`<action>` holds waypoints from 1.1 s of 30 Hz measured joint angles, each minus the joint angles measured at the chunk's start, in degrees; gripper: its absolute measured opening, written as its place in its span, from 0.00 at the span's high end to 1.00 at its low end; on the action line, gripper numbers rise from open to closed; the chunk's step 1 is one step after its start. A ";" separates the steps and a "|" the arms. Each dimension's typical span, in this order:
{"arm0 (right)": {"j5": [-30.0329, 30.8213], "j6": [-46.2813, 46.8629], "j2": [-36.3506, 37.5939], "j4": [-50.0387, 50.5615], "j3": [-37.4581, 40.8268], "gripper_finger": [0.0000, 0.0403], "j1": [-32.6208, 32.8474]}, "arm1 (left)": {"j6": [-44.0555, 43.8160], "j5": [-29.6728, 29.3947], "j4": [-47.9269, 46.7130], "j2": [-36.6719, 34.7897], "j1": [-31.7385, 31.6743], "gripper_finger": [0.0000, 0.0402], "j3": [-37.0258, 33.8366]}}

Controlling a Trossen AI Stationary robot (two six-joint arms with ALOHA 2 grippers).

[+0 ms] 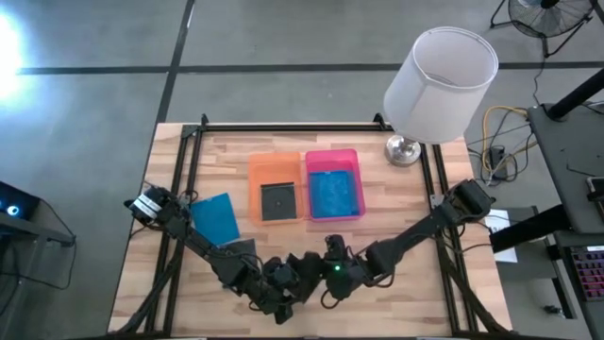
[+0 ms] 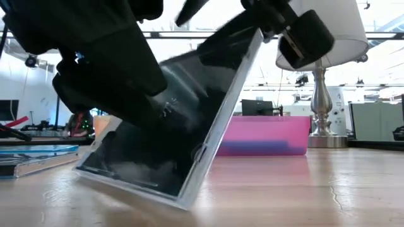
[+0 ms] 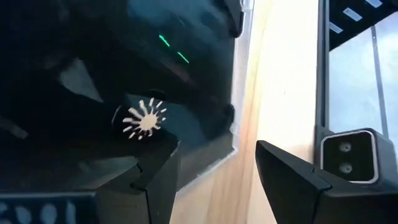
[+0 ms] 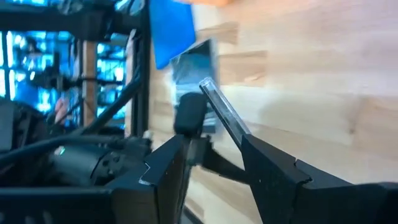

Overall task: Pick & place jewel cases by type
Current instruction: Put the bottom black cd case into the orange bin

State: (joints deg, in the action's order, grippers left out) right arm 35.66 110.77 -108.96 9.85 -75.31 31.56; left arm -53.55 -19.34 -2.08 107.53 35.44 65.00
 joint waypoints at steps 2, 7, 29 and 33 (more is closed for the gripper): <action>0.96 2.17 -0.28 1.71 0.07 0.60 0.28 | -0.10 -0.29 0.48 0.00 0.00 0.51 -0.56; 0.63 5.37 -0.31 1.99 0.11 0.60 0.45 | -0.49 -0.26 1.61 -0.11 0.13 0.51 -1.54; -2.14 11.07 -0.10 -4.93 0.44 0.60 0.42 | 3.94 -4.29 1.45 -0.09 1.65 0.51 -2.01; -2.23 15.78 -0.10 -4.92 0.44 0.60 0.70 | 4.39 -4.78 1.48 -0.09 2.00 0.51 -2.45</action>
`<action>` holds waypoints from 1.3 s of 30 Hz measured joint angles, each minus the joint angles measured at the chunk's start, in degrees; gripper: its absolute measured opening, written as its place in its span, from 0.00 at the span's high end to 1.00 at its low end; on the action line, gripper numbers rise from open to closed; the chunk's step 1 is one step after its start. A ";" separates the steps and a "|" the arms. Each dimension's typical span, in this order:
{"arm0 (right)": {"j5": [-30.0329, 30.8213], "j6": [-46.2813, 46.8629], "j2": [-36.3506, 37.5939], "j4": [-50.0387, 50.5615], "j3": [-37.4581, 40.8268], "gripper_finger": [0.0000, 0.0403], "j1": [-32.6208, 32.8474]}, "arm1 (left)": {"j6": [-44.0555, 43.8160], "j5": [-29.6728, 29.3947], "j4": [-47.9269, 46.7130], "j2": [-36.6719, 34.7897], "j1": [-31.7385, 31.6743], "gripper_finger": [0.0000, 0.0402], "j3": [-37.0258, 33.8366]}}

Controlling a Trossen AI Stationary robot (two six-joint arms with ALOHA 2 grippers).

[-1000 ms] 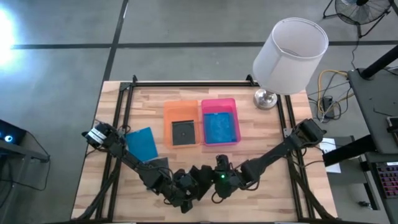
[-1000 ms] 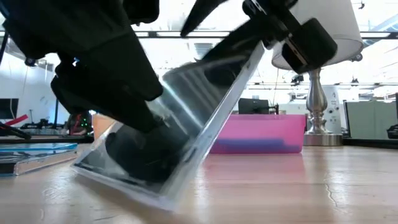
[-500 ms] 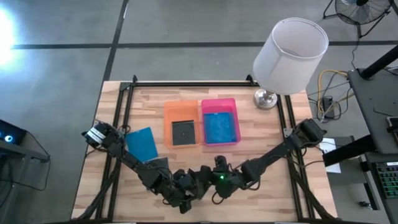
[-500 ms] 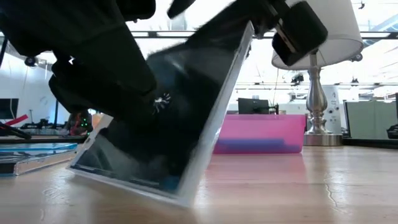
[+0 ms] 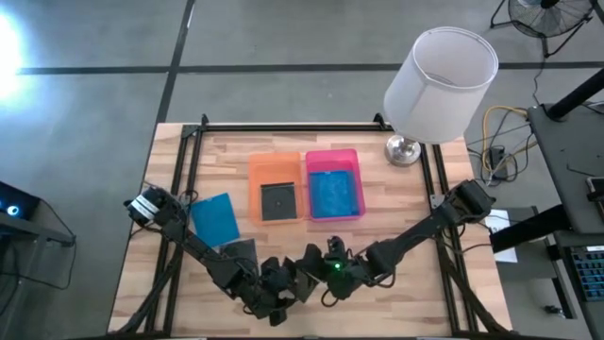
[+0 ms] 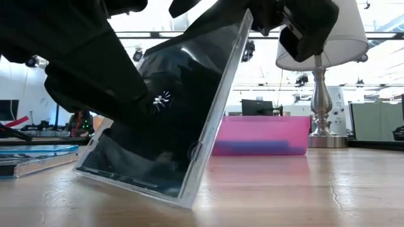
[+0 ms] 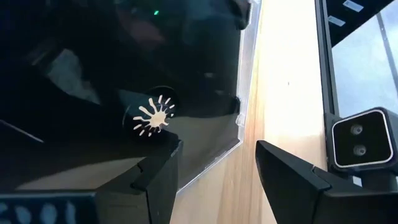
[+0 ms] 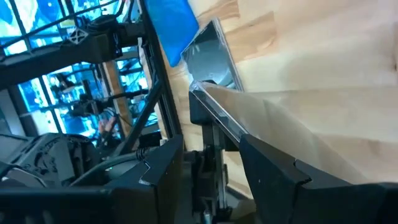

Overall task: Pick & place jewel cases by type
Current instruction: Put the bottom black cd case into the orange bin

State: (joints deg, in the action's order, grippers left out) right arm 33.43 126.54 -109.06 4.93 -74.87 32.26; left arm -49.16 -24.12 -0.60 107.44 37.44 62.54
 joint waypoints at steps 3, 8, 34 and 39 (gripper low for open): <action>-0.02 3.05 0.00 -0.04 0.00 0.60 0.31 | 1.52 -0.28 -0.15 0.00 0.39 0.51 -0.02; -0.02 5.11 -0.07 -3.43 0.07 0.60 0.40 | 4.52 -1.53 -0.48 0.00 1.06 0.51 -0.07; -0.80 -8.20 -1.86 -11.15 0.04 0.60 0.14 | 2.10 -6.44 -3.03 -3.40 0.97 0.51 -4.96; -3.28 -12.84 -1.56 -11.36 0.06 0.60 -0.06 | 2.07 -6.54 -2.82 -3.54 0.99 0.51 -5.11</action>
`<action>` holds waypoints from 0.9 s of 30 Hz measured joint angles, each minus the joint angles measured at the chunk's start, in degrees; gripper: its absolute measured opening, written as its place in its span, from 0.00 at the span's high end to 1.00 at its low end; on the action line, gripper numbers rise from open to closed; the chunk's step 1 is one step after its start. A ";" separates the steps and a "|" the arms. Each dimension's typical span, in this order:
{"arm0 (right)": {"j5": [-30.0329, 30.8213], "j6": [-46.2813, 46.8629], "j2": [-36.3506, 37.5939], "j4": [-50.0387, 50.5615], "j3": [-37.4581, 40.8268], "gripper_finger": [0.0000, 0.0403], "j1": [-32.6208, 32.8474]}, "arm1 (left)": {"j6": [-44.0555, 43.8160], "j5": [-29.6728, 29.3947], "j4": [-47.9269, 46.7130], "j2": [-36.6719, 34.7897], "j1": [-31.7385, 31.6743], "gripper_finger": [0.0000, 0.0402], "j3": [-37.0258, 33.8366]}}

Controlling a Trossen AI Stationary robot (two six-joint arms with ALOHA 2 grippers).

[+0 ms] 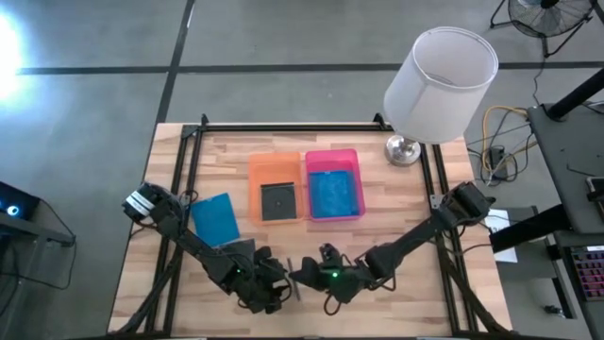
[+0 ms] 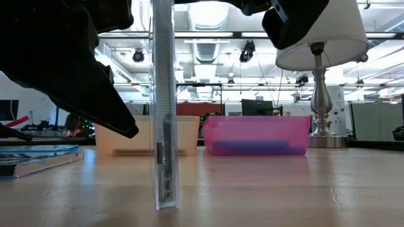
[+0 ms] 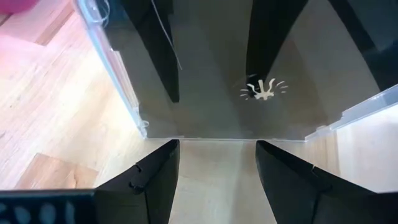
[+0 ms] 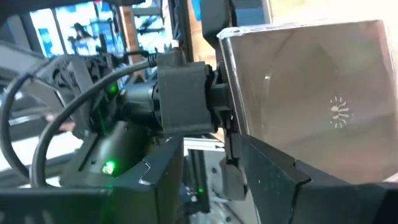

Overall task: Pick & place jewel cases by type
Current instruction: Put the bottom black cd case into the orange bin

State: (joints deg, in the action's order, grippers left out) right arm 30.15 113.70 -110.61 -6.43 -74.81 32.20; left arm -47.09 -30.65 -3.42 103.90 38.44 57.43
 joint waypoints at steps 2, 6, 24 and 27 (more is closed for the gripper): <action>-0.47 -2.75 0.32 0.22 0.05 0.60 -0.08 | -0.02 -0.02 0.04 -0.02 0.00 0.51 0.00; -0.68 -9.06 1.86 1.14 0.25 0.60 -0.52 | -0.02 -0.04 0.44 -0.02 0.00 0.51 0.00; 3.41 17.25 11.33 73.80 -1.21 0.60 4.82 | -1.29 1.09 1.44 -0.02 -0.09 0.51 -0.26; -7.05 15.81 11.65 70.49 2.55 0.60 6.22 | -1.16 1.55 2.10 -0.02 -0.24 0.51 -0.28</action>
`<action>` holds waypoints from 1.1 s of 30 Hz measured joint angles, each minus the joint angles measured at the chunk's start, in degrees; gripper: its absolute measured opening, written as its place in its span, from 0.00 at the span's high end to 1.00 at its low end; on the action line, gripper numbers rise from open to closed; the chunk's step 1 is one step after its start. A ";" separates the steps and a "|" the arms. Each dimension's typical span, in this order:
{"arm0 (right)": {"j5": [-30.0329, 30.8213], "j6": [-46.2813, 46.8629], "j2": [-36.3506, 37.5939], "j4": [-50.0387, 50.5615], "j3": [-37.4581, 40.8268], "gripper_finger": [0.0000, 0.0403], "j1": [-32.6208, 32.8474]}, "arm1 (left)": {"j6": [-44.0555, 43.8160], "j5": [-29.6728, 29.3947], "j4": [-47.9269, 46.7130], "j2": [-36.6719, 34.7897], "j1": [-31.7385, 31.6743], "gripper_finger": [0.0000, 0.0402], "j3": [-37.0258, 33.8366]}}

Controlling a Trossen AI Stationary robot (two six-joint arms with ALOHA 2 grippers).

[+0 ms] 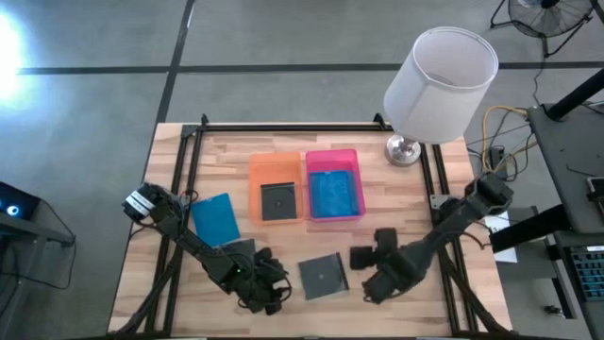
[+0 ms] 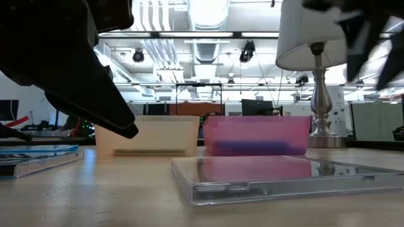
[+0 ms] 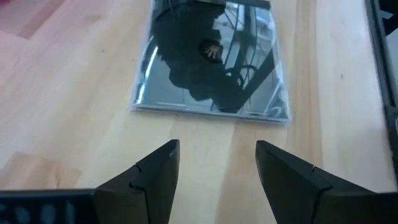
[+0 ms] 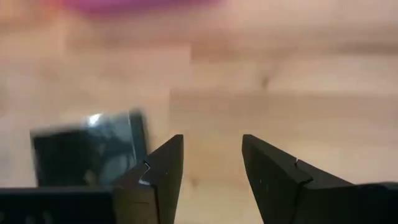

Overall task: Pick & place jewel cases by type
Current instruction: Put the bottom black cd case into the orange bin

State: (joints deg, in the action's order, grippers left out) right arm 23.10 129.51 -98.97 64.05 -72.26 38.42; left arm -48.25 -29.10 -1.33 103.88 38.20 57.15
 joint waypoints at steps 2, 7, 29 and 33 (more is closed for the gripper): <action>-0.81 -2.33 0.80 -12.22 4.02 0.60 0.05 | 0.53 0.57 0.44 0.00 -0.40 0.51 0.02; -0.77 -2.49 -0.70 -38.45 16.07 0.60 -0.50 | 1.67 5.81 0.99 -0.02 -2.06 0.51 0.00; -7.79 -12.02 -11.26 -63.56 15.76 0.60 -2.02 | 3.09 17.39 8.27 3.26 -6.27 0.51 -0.35; -7.95 -16.42 -11.22 -65.11 15.08 0.60 -2.89 | 3.11 18.15 8.48 3.17 -6.25 0.51 -1.52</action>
State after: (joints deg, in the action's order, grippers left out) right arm 15.16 113.09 -110.19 -1.06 -57.17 35.54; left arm -45.15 -10.95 7.15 107.04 31.94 55.62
